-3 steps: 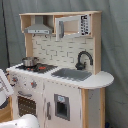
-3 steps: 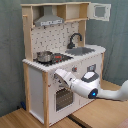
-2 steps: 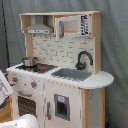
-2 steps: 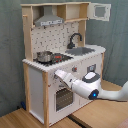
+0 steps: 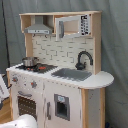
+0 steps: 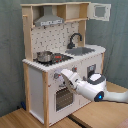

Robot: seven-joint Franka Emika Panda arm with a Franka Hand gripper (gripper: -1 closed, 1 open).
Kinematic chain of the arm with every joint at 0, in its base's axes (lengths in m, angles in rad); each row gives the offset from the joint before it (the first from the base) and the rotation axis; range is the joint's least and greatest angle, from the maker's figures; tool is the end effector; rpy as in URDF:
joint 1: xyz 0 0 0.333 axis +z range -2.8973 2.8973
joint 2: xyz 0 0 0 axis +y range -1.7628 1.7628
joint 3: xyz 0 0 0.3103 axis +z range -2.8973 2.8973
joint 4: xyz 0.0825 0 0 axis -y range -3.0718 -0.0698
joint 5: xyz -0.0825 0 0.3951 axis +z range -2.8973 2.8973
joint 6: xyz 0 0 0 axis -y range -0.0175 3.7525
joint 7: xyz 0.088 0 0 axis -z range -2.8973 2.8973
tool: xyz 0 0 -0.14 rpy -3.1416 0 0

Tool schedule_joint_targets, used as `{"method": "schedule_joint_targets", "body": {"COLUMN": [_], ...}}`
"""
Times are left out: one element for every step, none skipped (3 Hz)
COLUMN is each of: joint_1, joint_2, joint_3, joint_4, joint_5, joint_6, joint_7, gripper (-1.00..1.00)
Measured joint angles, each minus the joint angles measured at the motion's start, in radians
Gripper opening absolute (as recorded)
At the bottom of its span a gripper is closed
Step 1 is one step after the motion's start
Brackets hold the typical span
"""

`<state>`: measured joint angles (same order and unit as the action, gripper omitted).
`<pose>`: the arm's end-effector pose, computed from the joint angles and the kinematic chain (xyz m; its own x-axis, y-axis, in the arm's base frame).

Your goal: Play with the kitchen

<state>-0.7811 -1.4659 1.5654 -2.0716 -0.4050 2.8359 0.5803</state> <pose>0.3350 0.5515 0.3357 -0.0127 0.9637 0.2668 -0.0467 -0.2671 0.9625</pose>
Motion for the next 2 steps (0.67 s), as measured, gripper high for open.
{"method": "schedule_joint_targets", "body": {"joint_1": [0.076, 0.145], "joint_2": [0.002, 0.002], "joint_3": [0.012, 0.015], "joint_4": [-0.070, -0.137], "joint_5": [0.002, 0.002], "joint_6": [-0.020, -0.048], "joint_7": [0.035, 0.037], "gripper": [1.00, 1.00]}}
